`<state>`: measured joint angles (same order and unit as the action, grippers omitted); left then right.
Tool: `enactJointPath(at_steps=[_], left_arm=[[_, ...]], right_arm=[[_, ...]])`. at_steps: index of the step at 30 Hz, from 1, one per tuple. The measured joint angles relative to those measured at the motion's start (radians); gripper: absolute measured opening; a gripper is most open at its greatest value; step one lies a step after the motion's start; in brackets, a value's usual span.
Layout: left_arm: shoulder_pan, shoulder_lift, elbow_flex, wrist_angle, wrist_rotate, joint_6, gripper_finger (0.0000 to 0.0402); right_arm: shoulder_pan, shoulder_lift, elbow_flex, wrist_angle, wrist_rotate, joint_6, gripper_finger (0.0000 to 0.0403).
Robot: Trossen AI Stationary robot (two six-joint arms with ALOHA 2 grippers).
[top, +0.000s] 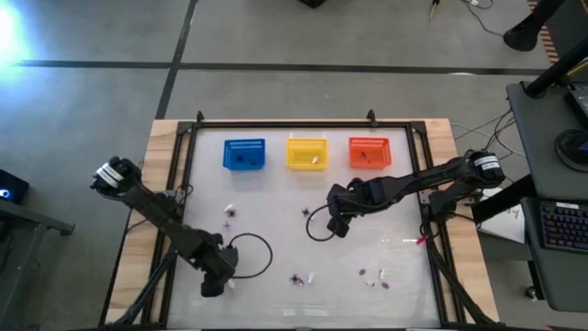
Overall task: Sort Halloween decoration
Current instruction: Put the white skeleton toy into the yellow basket
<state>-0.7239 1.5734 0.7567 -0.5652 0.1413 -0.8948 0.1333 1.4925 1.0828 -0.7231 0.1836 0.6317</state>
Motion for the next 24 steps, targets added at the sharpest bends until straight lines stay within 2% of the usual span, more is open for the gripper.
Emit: enactJointPath(at_steps=[5, 8, 15, 24], left_arm=[[0.000, 0.027, 0.002, -0.001, 0.002, 0.002, 0.0116], [0.000, 0.019, -0.001, -0.001, 0.003, 0.013, 0.0103], [-0.001, -0.017, -0.006, 0.015, 0.006, 0.038, 0.0013], [-0.001, -0.031, -0.006, 0.014, 0.007, 0.090, 0.0003]], right_arm=[[0.000, 0.000, 0.000, 0.000, 0.002, 0.005, 0.0132], [0.000, 0.000, 0.000, 0.001, 0.002, 0.005, 0.0132], [0.000, 0.000, 0.000, 0.003, 0.002, 0.005, 0.0132], [0.000, 0.000, 0.000, 0.003, 0.011, 0.005, 0.0132]])
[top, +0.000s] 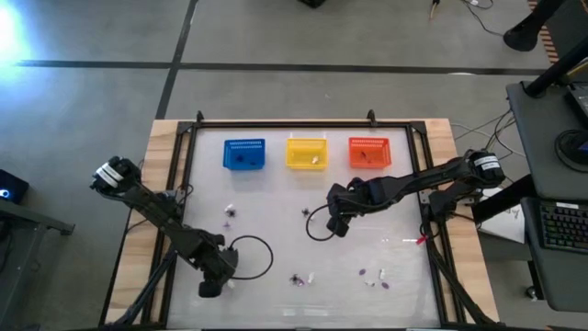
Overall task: Sort Halloween decoration
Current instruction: Put the white skeleton toy into the yellow basket
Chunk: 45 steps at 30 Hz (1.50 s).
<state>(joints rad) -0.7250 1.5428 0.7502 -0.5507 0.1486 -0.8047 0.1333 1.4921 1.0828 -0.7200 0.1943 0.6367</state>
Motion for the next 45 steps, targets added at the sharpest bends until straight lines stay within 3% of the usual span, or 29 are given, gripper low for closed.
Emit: enactJointPath(at_steps=[6, 15, 31, 45], left_arm=[[0.007, -0.051, -0.002, 0.001, -0.008, 0.040, 0.0002], [0.103, -0.164, -0.001, -0.040, -0.142, 0.182, 0.0002], [0.504, -0.296, 0.000, -0.038, -0.194, 0.620, 0.0001], [0.910, -0.288, 0.001, 0.295, -0.181, 0.995, 0.0001]], right_arm=[[0.000, 0.000, 0.000, 0.000, 0.016, 0.003, 0.0132], [0.000, 0.000, 0.000, 0.001, 0.047, -0.001, 0.0132], [0.012, 0.000, 0.000, 0.001, 0.097, -0.053, 0.0132], [0.020, 0.000, 0.000, 0.007, 0.097, -0.034, 0.0132]])
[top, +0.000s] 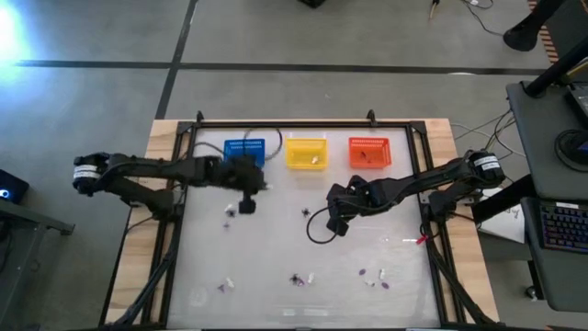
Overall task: Sort Halloween decoration
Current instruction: Put the white skeleton toy into the yellow basket
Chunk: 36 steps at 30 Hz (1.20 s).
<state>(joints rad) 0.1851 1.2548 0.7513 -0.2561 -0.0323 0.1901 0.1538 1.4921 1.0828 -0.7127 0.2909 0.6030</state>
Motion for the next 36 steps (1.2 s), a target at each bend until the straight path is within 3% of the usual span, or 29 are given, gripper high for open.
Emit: enactJointPath(at_steps=[6, 11, 16, 20, 26, 36], left_arm=[[0.164, 0.016, 0.000, 0.138, 0.138, 0.050, 0.0001], [0.247, 0.081, 0.016, 0.223, 0.147, 0.089, 0.0002], [0.285, 0.203, 0.106, 0.238, 0.149, 0.093, 0.0002], [0.299, 0.319, 0.197, 0.228, 0.160, 0.134, 0.0002], [0.319, 0.450, 0.316, 0.145, 0.267, 0.173, 0.0002], [0.326, 0.577, 0.503, 0.006, 0.269, 0.206, 0.0007]], right_arm=[[0.006, 0.000, 0.000, 0.024, 0.000, 0.000, 0.0132], [0.006, 0.000, 0.000, 0.031, 0.001, 0.000, 0.0132], [0.006, 0.000, 0.000, 0.039, 0.001, -0.002, 0.0132], [0.006, 0.000, 0.000, 0.038, 0.001, -0.004, 0.0132], [0.006, 0.000, 0.000, 0.038, -0.001, -0.002, 0.0132], [0.006, 0.000, 0.000, 0.037, -0.002, -0.004, 0.0132]])
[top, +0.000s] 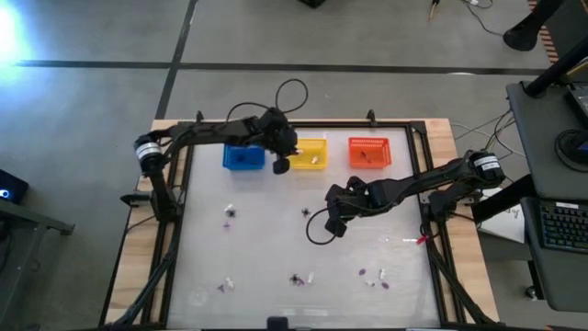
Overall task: Sort Halloween decoration
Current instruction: Put the white skeleton toy into the yellow basket, then put the purple witch hat toy into the orange basket
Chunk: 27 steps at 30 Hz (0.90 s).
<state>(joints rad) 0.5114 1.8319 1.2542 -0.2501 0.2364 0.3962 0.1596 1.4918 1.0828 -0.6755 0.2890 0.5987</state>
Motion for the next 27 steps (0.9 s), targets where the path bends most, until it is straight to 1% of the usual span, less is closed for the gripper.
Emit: enactJointPath(at_steps=[5, 10, 13, 17, 20, 24, 27], left_arm=[[0.004, 0.032, 0.077, -0.096, 0.001, 0.011, 0.0044], [0.004, 0.034, 0.094, -0.131, 0.002, 0.019, 0.0086], [0.004, 0.034, 0.093, -0.151, 0.002, 0.019, 0.0102], [0.004, 0.033, 0.093, -0.236, 0.003, 0.019, 0.0112], [0.003, 0.032, 0.093, -0.319, 0.024, 0.019, 0.0114], [-0.006, 0.030, 0.083, -0.411, 0.088, 0.018, 0.0114], [-0.024, 0.017, 0.063, -0.458, 0.124, 0.016, 0.0114]], right_arm=[[0.002, 0.000, 0.000, 0.000, 0.000, 0.003, 0.0132], [0.002, 0.000, 0.000, -0.004, 0.000, 0.003, 0.0132], [0.002, 0.000, 0.000, -0.009, 0.000, 0.002, 0.0132], [0.002, 0.000, 0.000, -0.039, -0.001, 0.003, 0.0132], [0.007, 0.000, 0.000, -0.076, -0.001, 0.018, 0.0132], [0.027, 0.000, 0.000, -0.130, 0.000, 0.050, 0.0132], [0.052, 0.000, -0.005, -0.138, 0.000, 0.094, 0.0132]])
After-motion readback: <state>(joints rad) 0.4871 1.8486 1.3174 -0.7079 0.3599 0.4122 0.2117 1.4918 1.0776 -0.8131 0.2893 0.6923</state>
